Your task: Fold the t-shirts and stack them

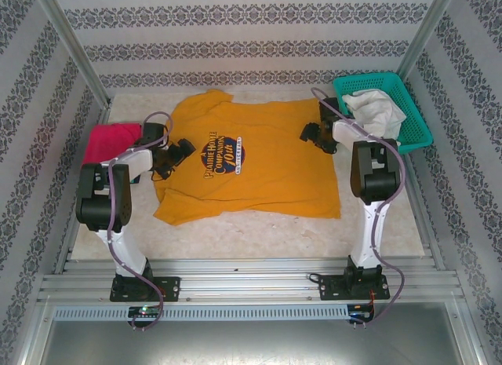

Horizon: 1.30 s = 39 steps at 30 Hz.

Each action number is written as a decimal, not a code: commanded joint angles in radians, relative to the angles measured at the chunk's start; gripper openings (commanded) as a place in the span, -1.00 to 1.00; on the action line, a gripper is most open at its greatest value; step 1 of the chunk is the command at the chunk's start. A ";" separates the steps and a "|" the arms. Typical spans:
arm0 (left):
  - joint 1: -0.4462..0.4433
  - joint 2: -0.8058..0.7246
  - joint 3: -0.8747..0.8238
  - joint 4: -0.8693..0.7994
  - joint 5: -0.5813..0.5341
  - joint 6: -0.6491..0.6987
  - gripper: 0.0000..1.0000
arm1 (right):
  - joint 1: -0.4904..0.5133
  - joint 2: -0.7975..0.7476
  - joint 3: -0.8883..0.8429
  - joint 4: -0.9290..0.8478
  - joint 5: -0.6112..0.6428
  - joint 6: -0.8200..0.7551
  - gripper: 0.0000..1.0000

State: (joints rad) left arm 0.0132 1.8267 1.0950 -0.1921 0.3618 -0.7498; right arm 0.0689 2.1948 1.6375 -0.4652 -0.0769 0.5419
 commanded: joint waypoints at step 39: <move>-0.204 -0.647 -0.632 -0.385 -0.075 -0.181 -1.00 | 0.184 -0.660 -0.565 0.183 -0.052 -0.045 0.68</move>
State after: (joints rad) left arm -0.1329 1.1961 0.4778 -0.4290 0.3031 -0.8921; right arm 0.2638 1.5730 1.0992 -0.2939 -0.1532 0.4934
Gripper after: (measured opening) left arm 0.040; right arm 0.838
